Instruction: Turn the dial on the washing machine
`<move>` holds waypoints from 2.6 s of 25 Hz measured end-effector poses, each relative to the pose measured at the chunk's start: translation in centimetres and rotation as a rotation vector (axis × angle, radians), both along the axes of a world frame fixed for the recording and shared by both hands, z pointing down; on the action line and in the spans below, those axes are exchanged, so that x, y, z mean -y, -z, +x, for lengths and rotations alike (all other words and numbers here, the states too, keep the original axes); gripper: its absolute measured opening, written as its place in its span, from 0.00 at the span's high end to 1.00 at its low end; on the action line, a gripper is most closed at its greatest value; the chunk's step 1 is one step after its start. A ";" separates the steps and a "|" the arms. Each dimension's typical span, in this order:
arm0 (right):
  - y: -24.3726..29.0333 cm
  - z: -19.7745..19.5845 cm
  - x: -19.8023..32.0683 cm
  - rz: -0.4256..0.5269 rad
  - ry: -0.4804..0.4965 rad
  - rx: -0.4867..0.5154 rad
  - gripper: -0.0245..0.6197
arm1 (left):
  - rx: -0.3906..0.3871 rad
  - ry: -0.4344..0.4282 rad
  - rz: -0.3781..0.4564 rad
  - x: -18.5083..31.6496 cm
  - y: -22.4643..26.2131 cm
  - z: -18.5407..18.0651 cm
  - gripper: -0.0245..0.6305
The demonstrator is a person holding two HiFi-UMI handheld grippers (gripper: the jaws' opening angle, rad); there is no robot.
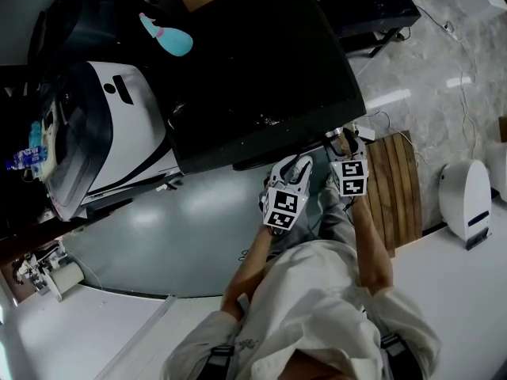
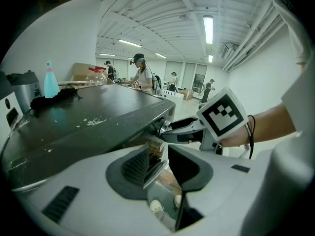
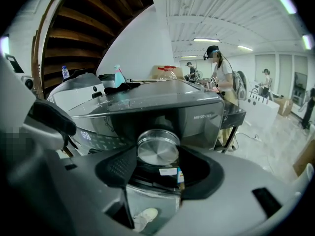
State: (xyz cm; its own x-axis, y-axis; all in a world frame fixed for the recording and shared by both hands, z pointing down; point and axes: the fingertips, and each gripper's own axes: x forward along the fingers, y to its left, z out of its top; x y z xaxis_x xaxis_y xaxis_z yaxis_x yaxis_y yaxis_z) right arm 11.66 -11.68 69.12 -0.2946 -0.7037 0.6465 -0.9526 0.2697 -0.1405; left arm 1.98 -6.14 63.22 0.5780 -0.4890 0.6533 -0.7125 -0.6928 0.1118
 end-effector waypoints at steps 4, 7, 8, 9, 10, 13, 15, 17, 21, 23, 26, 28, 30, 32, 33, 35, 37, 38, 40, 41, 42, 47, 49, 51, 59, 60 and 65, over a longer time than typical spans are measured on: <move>0.1 0.1 0.1 0.001 -0.013 0.042 0.55 | 0.000 -0.002 -0.003 -0.1 -0.1 0.2 0.77; 0.0 0.1 0.1 -0.005 -0.020 0.073 0.55 | -0.001 -0.005 -0.001 -0.1 -0.2 0.3 0.77; 0.0 0.2 0.1 -0.005 -0.024 0.083 0.55 | 0.000 -0.005 -0.001 -0.1 -0.2 0.3 0.77; 0.0 0.2 0.2 -0.005 -0.027 0.094 0.55 | 0.001 -0.004 -0.002 -0.1 -0.2 0.3 0.77; 0.1 0.2 0.2 -0.006 -0.030 0.105 0.55 | 0.002 -0.004 -0.003 -0.1 -0.2 0.2 0.77; 0.0 0.2 0.2 -0.010 -0.039 0.148 0.55 | 0.006 -0.003 -0.005 -0.2 -0.3 0.1 0.77; -0.1 0.3 0.2 -0.012 -0.046 0.180 0.55 | 0.009 -0.001 -0.008 -0.2 -0.4 0.1 0.77; -0.2 0.3 0.2 -0.014 -0.054 0.210 0.55 | 0.011 -0.001 -0.010 -0.3 -0.5 0.1 0.77; -0.2 0.4 0.1 -0.020 -0.072 0.265 0.55 | 0.009 -0.002 -0.007 -0.4 -0.5 0.1 0.77; -0.2 0.5 0.1 -0.024 -0.081 0.291 0.55 | 0.011 -0.002 -0.010 -0.5 -0.6 0.1 0.77; -0.2 0.5 0.2 -0.028 -0.093 0.329 0.55 | 0.013 -0.001 -0.013 -0.5 -0.7 0.1 0.76; -0.3 0.5 0.1 -0.031 -0.105 0.360 0.55 | 0.012 0.000 -0.012 -0.5 -0.8 0.1 0.76; -0.3 0.6 0.1 -0.034 -0.119 0.392 0.55 | 0.014 0.001 -0.016 -0.7 -0.9 0.0 0.77; -0.3 0.7 0.1 -0.037 -0.132 0.419 0.55 | 0.018 0.004 -0.022 -0.8 -1.1 0.0 0.77; -0.3 0.7 0.2 -0.038 -0.137 0.431 0.55 | 0.018 0.005 -0.024 -0.8 -1.1 0.0 0.77; -0.3 0.7 0.2 -0.041 -0.146 0.454 0.55 | 0.018 0.006 -0.023 -0.8 -1.1 0.0 0.77; -0.4 0.6 0.2 -0.046 -0.158 0.481 0.55 | 0.017 0.007 -0.022 -0.8 -1.2 -0.1 0.77; -0.4 0.6 0.2 -0.049 -0.166 0.497 0.55 | 0.016 0.007 -0.021 -0.9 -1.2 -0.1 0.77; -0.4 0.7 0.1 -0.054 -0.182 0.532 0.55 | 0.015 0.009 -0.021 -0.8 -1.1 0.0 0.77; -0.4 0.8 0.1 -0.056 -0.189 0.548 0.55 | 0.015 0.010 -0.022 -0.9 -1.1 0.0 0.77; -0.4 0.8 0.1 -0.057 -0.196 0.563 0.55 | 0.015 0.012 -0.023 -0.9 -1.0 0.0 0.77; -0.6 0.9 0.1 -0.066 -0.221 0.629 0.55 | 0.016 0.017 -0.023 -1.1 -1.1 -0.1 0.77; -0.5 0.9 0.1 -0.071 -0.231 0.653 0.55 | 0.018 0.020 -0.024 -1.2 -1.1 -0.1 0.77; -0.6 1.0 0.1 -0.076 -0.241 0.675 0.55 | 0.018 0.022 -0.024 -1.3 -1.1 0.0 0.77; -0.7 1.1 0.1 -0.099 -0.289 0.776 0.55 | 0.019 0.035 -0.023 -1.7 -1.2 0.1 0.77; -0.6 1.1 0.1 -0.103 -0.297 0.790 0.55 | 0.020 0.038 -0.023 -1.7 -1.2 0.1 0.77; -0.5 1.2 0.2 -0.119 -0.324 0.849 0.55 | 0.018 0.052 -0.019 -1.9 -1.1 0.1 0.77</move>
